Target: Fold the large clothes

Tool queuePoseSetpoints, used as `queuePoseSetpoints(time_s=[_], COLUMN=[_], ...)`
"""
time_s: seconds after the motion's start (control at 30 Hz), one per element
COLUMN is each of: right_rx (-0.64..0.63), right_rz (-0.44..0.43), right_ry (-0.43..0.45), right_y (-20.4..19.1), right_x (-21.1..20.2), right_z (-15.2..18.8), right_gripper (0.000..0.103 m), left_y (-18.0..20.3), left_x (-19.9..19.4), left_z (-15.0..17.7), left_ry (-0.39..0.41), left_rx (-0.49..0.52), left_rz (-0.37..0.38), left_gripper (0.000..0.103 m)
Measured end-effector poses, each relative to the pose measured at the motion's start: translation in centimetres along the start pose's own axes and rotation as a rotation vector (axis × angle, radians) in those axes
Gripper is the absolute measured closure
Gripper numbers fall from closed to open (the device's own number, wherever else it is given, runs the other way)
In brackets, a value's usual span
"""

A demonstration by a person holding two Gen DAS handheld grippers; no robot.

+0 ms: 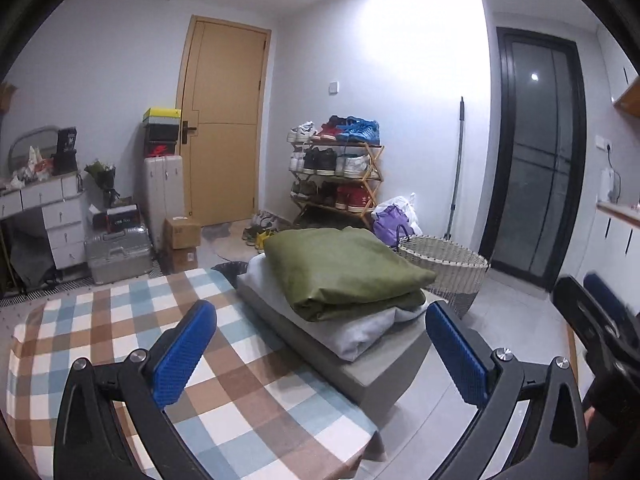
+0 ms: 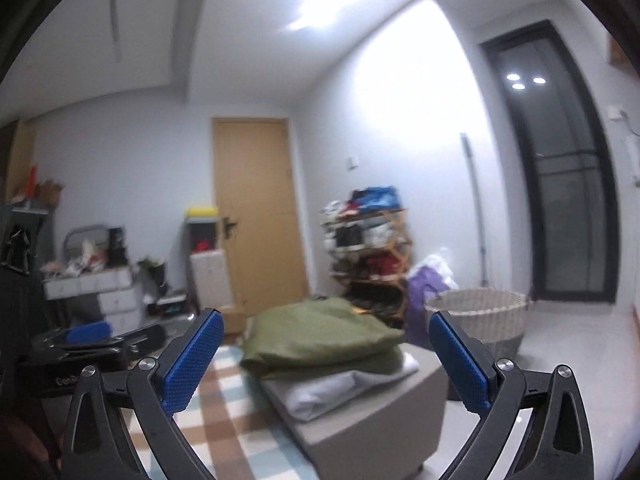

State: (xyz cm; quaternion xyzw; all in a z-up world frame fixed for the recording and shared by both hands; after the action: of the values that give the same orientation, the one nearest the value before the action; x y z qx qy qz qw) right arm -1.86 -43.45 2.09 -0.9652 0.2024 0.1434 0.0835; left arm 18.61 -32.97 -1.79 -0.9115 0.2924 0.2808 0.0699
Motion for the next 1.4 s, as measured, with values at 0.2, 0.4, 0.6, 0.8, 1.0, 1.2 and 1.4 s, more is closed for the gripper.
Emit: queuePoseSetpoints(time_s=[0.2, 0.4, 0.6, 0.8, 1.0, 1.2, 1.4], right_rx=[0.049, 0.094, 0.061, 0.043, 0.038, 0.027, 0.037], right_rz=[-0.036, -0.039, -0.018, -0.020, -0.018, -0.002, -0.003], right_ry=[-0.008, -0.003, 0.005, -0.002, 0.003, 0.013, 0.017], right_y=[0.9, 1.7, 1.4, 0.9, 1.0, 1.4, 1.8], right_x=[-0.2, -0.7, -0.7, -0.8, -1.2, -1.2, -1.1], right_z=[0.4, 1.4, 1.8, 2.1, 2.1, 1.8, 1.8], right_gripper=[0.000, 0.000, 0.000, 0.000, 0.000, 0.000, 0.000], left_y=[-0.2, 0.4, 0.4, 0.2, 0.6, 1.6, 1.9], left_x=[-0.4, -0.6, -0.7, -0.9, -1.0, -0.9, -1.0], left_z=[0.2, 1.2, 1.5, 1.8, 1.9, 2.2, 2.0], left_ry=[0.008, -0.002, 0.003, 0.005, -0.005, -0.021, -0.018], left_rx=[0.004, 0.037, 0.021, 0.030, 0.047, 0.080, 0.092], left_rz=[-0.004, -0.008, -0.010, -0.017, -0.004, 0.014, 0.008], left_gripper=[0.001, 0.001, 0.001, 0.001, 0.001, 0.001, 0.001])
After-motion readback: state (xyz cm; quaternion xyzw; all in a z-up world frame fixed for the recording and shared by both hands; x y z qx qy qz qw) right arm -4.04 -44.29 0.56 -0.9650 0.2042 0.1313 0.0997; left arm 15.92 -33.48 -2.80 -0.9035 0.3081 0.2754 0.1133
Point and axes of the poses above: each gripper's, at about its wrist camera, not at the fingertips, and x roughly the way its jaws point, y to its right, z to its underside, the point moved 10 cm from there along x, roughly the way its jaws point, and after that the axes turned 14 degrees about -y, right-handed, at the moved point
